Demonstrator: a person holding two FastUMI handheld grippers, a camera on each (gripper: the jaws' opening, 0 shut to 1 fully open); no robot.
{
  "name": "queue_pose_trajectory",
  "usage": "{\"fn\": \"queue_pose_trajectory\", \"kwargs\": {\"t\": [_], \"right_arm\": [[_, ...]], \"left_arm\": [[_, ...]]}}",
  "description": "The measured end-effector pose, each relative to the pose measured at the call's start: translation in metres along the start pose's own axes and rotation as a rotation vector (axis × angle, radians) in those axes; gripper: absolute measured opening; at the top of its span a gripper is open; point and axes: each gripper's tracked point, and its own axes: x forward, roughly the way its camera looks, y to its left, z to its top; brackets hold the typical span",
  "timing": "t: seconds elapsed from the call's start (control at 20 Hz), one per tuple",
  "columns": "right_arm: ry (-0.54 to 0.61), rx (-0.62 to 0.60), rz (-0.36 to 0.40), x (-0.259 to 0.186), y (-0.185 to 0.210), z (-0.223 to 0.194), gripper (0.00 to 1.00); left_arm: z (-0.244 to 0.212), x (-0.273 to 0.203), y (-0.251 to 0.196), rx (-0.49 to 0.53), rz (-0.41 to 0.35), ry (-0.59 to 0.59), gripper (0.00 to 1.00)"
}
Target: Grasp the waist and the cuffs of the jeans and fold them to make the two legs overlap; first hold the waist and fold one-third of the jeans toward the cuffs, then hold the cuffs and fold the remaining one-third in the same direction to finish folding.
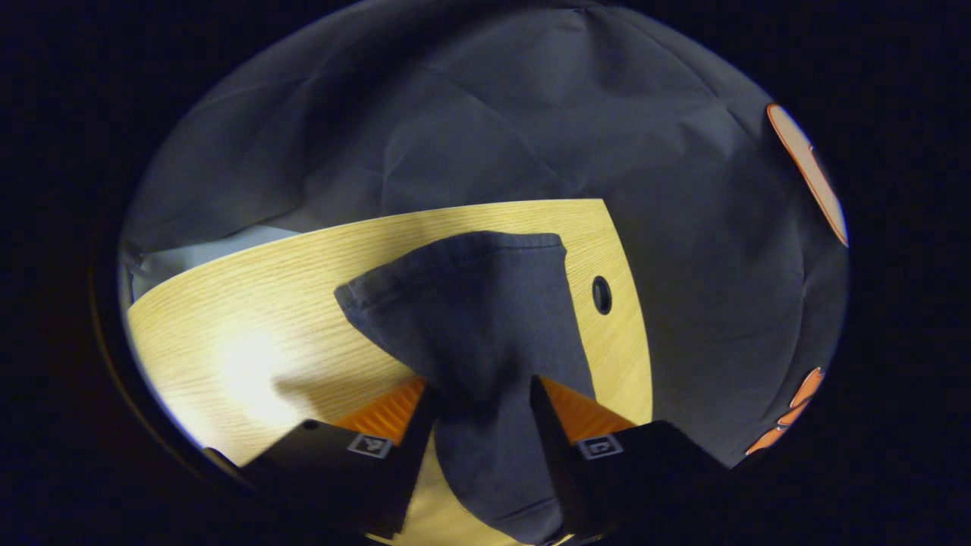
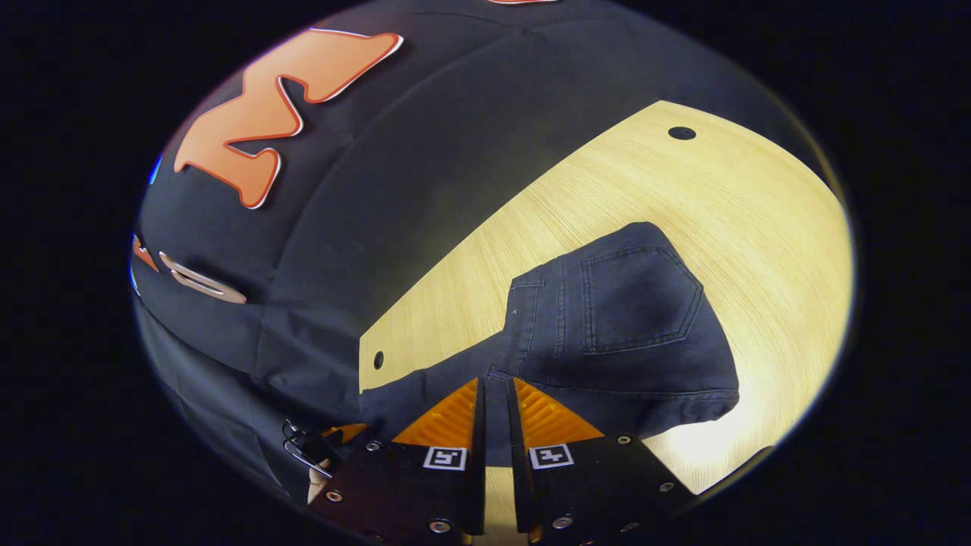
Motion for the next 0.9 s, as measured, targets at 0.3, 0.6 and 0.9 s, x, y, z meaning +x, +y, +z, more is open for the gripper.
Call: {"fn": "queue_pose_trajectory", "kwargs": {"t": [0.3, 0.6, 0.9], "right_arm": [[0.001, 0.01, -0.027, -0.001, -0.003, 0.003, 0.16], [-0.023, 0.056, -0.016, -0.006, -0.003, 0.011, 0.16], [-0.098, -0.01, -0.047, -0.026, -0.024, 0.032, 0.16]], "left_arm": [[0.001, -0.008, -0.02, 0.085, -0.061, -0.023, 0.04], [0.001, -0.083, -0.13, 0.41, -0.221, -0.164, 0.03], [-0.073, -0.152, -0.238, 0.682, -0.381, -0.231, 0.03]]}}
